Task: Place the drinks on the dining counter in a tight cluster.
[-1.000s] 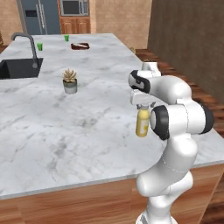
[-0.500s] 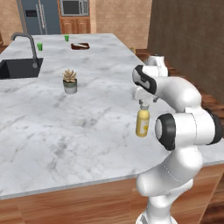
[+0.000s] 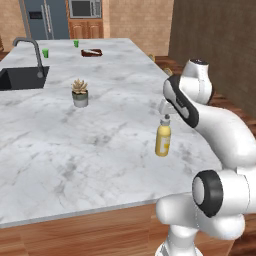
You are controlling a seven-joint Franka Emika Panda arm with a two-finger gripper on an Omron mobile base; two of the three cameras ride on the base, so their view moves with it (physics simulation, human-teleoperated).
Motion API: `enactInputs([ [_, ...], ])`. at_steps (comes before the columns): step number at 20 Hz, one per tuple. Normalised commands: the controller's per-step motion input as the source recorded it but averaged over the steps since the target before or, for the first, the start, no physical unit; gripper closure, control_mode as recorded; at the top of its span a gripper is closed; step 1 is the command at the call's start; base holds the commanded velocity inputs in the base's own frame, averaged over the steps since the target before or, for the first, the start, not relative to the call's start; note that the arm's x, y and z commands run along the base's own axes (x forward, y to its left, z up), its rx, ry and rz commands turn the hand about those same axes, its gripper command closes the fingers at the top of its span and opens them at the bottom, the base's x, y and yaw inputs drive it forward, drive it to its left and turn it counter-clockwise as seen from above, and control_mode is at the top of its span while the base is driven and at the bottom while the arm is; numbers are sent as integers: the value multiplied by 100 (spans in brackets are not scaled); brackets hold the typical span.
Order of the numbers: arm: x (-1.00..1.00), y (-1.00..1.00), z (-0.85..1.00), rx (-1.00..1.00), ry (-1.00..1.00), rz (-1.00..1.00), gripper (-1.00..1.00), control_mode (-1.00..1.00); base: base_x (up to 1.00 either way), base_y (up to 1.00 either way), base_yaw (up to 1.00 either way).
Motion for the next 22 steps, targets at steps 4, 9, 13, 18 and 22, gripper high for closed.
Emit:
enactInputs([
  [4,-100,12,5,0,-3,0,-100,-100,0,0,0],
  [9,-100,15,1,0,0,0,-100,-100,0,0,0],
  [13,-86,0,48,0,7,0,-100,-100,0,0,0],
  [18,-65,6,70,-4,18,0,-100,-100,0,0,0],
  [22,-57,1,51,-1,1,0,-100,-100,0,0,0],
])
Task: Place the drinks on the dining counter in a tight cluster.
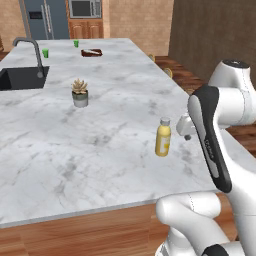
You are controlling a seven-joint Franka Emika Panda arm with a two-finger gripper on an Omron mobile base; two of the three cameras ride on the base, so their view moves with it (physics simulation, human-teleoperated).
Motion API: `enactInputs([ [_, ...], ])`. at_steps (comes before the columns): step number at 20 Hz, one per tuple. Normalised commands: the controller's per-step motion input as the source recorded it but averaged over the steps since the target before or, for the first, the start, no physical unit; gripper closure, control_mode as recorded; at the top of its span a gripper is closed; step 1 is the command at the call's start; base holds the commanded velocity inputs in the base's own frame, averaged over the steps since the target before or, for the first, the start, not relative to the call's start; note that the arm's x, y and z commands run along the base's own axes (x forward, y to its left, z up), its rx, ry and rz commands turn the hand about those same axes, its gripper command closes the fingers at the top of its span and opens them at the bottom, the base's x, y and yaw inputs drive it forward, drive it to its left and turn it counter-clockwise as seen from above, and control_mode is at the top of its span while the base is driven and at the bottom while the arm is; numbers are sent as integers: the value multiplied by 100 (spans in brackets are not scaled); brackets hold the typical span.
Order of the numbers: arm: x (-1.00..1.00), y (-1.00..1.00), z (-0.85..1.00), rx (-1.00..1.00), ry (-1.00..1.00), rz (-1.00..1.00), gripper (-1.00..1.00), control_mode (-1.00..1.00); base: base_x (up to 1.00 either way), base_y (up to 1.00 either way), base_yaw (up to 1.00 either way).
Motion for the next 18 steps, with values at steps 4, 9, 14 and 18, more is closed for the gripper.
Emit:
enactInputs([
  [4,-5,0,6,-2,0,0,-100,-100,0,0,0],
  [9,0,0,0,0,0,0,-100,-100,0,0,0],
  [14,0,0,0,0,0,0,-100,100,-35,0,1],
  [18,0,0,0,0,0,0,-100,100,-100,36,17],
])
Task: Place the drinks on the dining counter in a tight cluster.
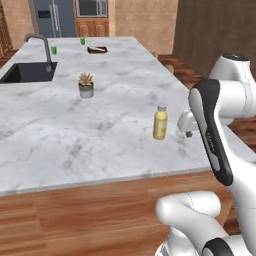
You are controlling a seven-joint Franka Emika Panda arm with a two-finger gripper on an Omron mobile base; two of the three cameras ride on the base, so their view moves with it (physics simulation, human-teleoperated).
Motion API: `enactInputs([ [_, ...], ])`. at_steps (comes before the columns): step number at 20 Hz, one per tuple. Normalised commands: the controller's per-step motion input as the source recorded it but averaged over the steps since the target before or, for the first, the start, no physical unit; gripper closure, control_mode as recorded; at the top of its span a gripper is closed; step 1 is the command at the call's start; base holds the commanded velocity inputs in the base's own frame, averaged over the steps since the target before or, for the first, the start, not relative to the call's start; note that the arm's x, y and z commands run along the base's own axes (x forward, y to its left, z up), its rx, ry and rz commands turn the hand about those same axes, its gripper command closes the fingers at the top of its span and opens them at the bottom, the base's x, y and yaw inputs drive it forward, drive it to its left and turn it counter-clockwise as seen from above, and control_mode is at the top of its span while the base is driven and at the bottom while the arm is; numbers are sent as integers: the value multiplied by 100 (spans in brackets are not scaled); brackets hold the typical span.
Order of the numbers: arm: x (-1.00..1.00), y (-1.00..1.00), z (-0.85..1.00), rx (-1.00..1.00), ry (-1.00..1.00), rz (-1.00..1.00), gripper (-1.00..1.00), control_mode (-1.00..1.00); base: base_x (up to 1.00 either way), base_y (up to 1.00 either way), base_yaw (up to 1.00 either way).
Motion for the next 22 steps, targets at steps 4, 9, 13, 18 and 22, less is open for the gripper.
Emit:
enactInputs([
  [4,0,0,0,0,0,0,-100,100,-85,55,42],
  [9,0,0,0,0,0,0,-100,100,-61,89,55],
  [13,0,0,0,0,0,0,-100,100,4,94,64],
  [18,0,0,0,0,0,0,-100,100,13,87,58],
  [22,0,0,0,0,0,0,-100,100,13,99,51],
])
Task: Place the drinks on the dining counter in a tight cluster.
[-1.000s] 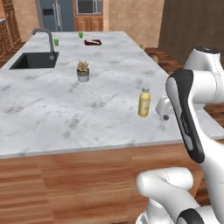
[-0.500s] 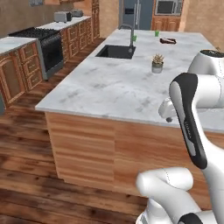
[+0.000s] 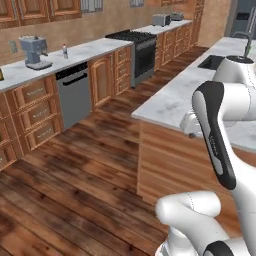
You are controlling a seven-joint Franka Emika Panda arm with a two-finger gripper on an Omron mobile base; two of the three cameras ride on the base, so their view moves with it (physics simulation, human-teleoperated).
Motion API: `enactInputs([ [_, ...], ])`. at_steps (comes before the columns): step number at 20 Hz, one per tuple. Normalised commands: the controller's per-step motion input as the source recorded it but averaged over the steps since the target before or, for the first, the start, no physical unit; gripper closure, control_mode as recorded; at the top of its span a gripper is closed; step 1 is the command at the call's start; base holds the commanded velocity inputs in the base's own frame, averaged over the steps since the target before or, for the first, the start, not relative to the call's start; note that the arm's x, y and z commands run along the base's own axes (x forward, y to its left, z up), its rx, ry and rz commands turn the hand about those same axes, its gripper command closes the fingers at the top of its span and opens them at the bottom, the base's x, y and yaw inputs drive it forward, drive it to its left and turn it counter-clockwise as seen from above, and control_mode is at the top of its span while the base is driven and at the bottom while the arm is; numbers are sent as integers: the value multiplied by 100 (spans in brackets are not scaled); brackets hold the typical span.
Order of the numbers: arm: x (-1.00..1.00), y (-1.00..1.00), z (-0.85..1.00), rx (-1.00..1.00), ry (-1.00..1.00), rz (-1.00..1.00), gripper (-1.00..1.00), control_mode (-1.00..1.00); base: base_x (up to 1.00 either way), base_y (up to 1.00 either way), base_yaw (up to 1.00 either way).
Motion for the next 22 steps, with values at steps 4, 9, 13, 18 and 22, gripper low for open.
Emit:
enactInputs([
  [4,0,0,0,0,0,0,-100,100,41,78,31],
  [9,0,0,0,0,0,0,-100,100,70,49,16],
  [13,0,0,0,0,0,0,-100,100,100,43,3],
  [18,0,0,0,0,0,0,-100,100,95,34,0],
  [22,0,0,0,0,0,0,-100,100,79,13,2],
])
